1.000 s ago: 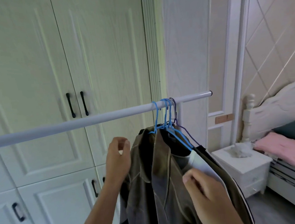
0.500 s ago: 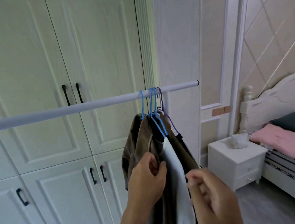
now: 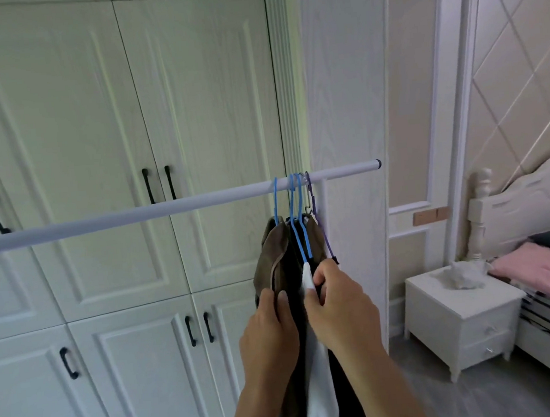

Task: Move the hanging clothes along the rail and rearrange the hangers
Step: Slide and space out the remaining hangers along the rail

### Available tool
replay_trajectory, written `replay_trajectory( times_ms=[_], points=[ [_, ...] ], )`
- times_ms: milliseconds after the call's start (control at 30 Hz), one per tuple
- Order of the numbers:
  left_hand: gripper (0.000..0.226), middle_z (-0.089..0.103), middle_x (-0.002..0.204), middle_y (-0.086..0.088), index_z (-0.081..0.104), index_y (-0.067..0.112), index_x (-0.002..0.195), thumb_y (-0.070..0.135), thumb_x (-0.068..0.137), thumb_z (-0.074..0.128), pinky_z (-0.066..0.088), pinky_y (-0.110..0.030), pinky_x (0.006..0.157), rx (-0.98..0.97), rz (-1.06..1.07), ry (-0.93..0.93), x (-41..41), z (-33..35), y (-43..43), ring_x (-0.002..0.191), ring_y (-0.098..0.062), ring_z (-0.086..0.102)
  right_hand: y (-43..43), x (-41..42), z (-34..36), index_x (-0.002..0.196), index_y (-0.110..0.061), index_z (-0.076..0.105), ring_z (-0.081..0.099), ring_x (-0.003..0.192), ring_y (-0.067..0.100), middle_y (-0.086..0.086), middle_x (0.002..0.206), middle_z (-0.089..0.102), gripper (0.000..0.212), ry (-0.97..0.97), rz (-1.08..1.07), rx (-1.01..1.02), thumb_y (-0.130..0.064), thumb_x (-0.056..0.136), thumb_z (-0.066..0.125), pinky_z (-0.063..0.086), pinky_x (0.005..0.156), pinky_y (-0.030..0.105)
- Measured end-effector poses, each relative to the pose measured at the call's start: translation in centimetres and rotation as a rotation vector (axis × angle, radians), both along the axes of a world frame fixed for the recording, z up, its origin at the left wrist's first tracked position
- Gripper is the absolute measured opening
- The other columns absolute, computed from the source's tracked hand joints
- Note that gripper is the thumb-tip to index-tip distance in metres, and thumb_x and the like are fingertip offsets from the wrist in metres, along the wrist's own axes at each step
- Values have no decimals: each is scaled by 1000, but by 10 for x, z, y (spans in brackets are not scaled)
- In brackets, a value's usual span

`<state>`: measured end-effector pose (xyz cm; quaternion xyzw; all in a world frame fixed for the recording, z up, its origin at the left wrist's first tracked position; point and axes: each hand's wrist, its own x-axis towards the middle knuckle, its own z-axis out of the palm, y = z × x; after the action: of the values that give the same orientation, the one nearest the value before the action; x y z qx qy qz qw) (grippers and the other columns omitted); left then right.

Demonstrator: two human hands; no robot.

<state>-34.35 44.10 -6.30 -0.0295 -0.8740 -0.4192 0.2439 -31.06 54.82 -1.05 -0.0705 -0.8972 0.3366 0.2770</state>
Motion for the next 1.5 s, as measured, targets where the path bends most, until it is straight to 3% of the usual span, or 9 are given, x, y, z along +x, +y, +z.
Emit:
replay_trajectory(
  times_ms=[200, 367, 567, 833, 1000, 1133, 1300, 1400, 1500],
  points=[
    [32, 56, 69, 2, 43, 21, 80, 38, 106, 35, 49, -43, 69, 110, 77, 29, 1, 13, -9, 70, -23, 57, -5, 1, 13, 109, -19, 48, 52, 72, 18, -4, 101, 52, 13, -45, -116, 68, -21, 97, 49, 34, 56, 27],
    [33, 48, 60, 3, 42, 18, 75, 35, 104, 40, 38, -38, 56, 237, 72, 147, 10, 22, -24, 57, -13, 49, -7, -4, 17, 107, -18, 50, 46, 65, 13, -6, 96, 49, 12, -53, -171, 59, -26, 99, 52, 24, 50, 24],
    [35, 48, 63, 0, 42, 17, 73, 29, 105, 43, 35, -28, 56, 311, 88, 198, 29, 34, -57, 71, -14, 50, -22, -10, 16, 91, -22, 43, 39, 59, 11, -8, 81, 50, 16, 41, -177, 61, -30, 102, 51, 21, 48, 25],
    [36, 53, 71, 8, 40, 20, 70, 28, 105, 43, 36, -33, 57, 336, 163, 273, 49, 45, -116, 64, -15, 48, -54, -5, 22, 80, -19, 40, 37, 51, 3, -9, 60, 45, 24, 230, -52, 11, -20, 99, 56, 20, 47, 27],
    [38, 47, 62, 11, 37, 17, 69, 26, 106, 43, 34, -35, 56, 354, 177, 316, 65, 53, -157, 57, -12, 41, -88, 6, 26, 77, -20, 39, 51, 52, 15, -5, 59, 48, 28, 296, 121, -70, -18, 99, 56, 42, 49, 40],
    [39, 44, 61, 8, 35, 15, 70, 25, 106, 43, 33, -37, 58, 365, 206, 330, 82, 55, -193, 58, -13, 39, -115, 17, 28, 75, -20, 35, 44, 51, 13, -5, 57, 42, 31, 303, 195, -120, -16, 100, 53, 38, 51, 31],
    [39, 46, 68, 0, 39, 12, 71, 27, 107, 43, 36, -38, 59, 333, 227, 350, 105, 57, -234, 62, -15, 43, -151, 28, 26, 74, -20, 36, 46, 56, 17, -3, 59, 44, 31, 283, 280, -172, -18, 99, 55, 41, 57, 38],
    [39, 45, 64, 6, 38, 16, 70, 39, 101, 39, 36, -36, 57, 292, 268, 373, 118, 54, -264, 59, -15, 42, -177, 33, 26, 75, -16, 40, 45, 52, 11, -1, 58, 47, 28, 291, 331, -183, -15, 98, 57, 39, 54, 23],
    [37, 45, 63, 7, 39, 16, 72, 41, 98, 38, 39, -42, 59, 276, 310, 395, 129, 50, -291, 59, -17, 43, -203, 37, 25, 76, -10, 43, 44, 53, 12, 4, 58, 48, 26, 290, 371, -218, -13, 98, 58, 40, 56, 20]
  ],
)
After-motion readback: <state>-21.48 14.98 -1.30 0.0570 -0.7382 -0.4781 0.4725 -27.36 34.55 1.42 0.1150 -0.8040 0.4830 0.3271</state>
